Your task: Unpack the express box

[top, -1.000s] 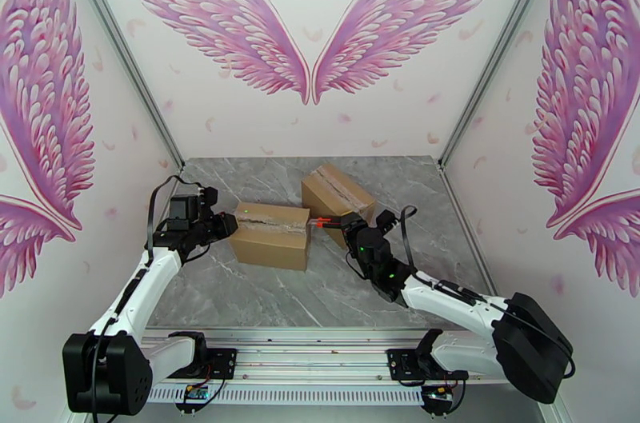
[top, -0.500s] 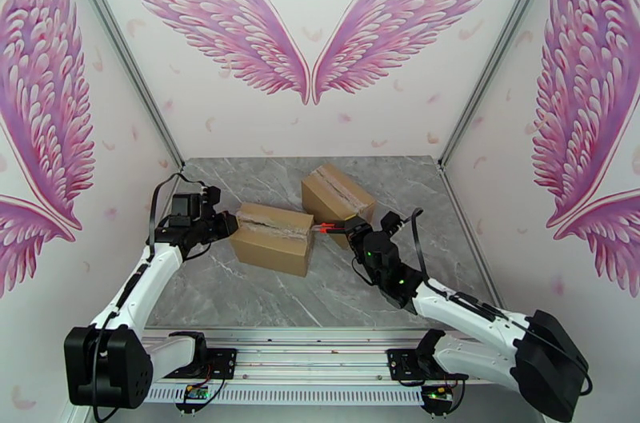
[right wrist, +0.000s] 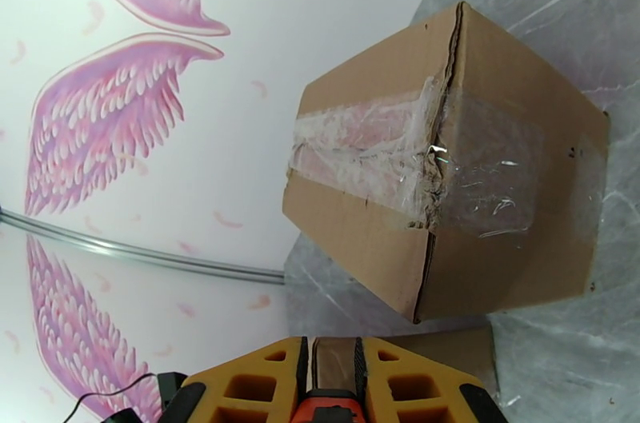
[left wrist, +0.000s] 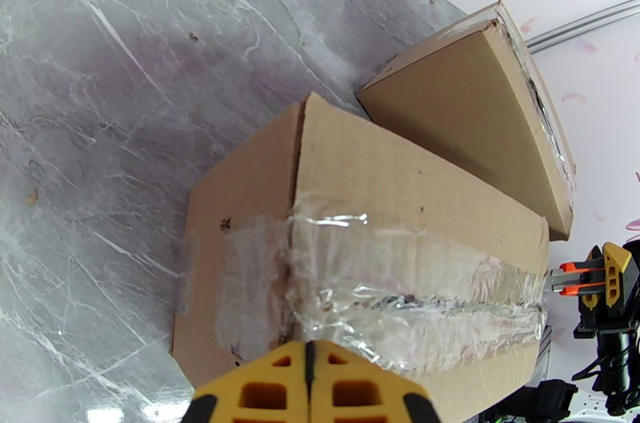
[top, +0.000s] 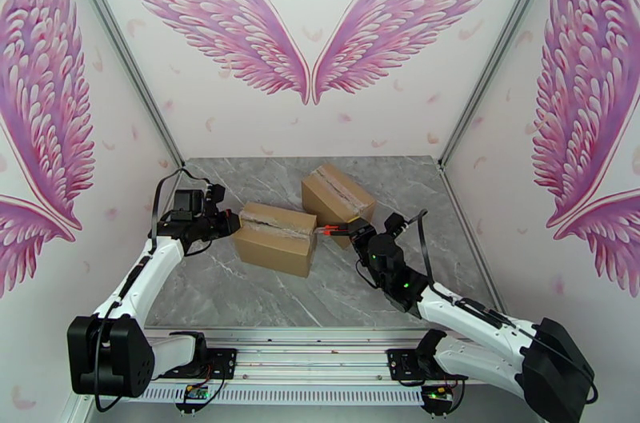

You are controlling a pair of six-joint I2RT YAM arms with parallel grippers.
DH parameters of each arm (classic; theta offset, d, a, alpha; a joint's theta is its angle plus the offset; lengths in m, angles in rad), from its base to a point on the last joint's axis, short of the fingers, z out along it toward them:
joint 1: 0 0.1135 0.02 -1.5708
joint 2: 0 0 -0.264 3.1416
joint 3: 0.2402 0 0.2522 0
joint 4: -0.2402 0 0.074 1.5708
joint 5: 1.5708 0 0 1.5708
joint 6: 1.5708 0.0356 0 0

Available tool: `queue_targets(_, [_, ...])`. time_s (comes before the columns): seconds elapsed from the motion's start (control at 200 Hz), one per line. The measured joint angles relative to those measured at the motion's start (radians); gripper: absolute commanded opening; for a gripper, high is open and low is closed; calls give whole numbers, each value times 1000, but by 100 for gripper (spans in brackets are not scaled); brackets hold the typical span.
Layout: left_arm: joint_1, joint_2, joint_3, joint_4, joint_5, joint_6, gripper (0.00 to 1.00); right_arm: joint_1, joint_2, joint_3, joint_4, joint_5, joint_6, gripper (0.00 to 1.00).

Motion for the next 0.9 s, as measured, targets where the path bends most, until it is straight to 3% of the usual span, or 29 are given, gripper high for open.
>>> queue_targets(0.9, [-20,0,-2,9,-8,-17,1,-26,53,-1,96,-6,-34,0])
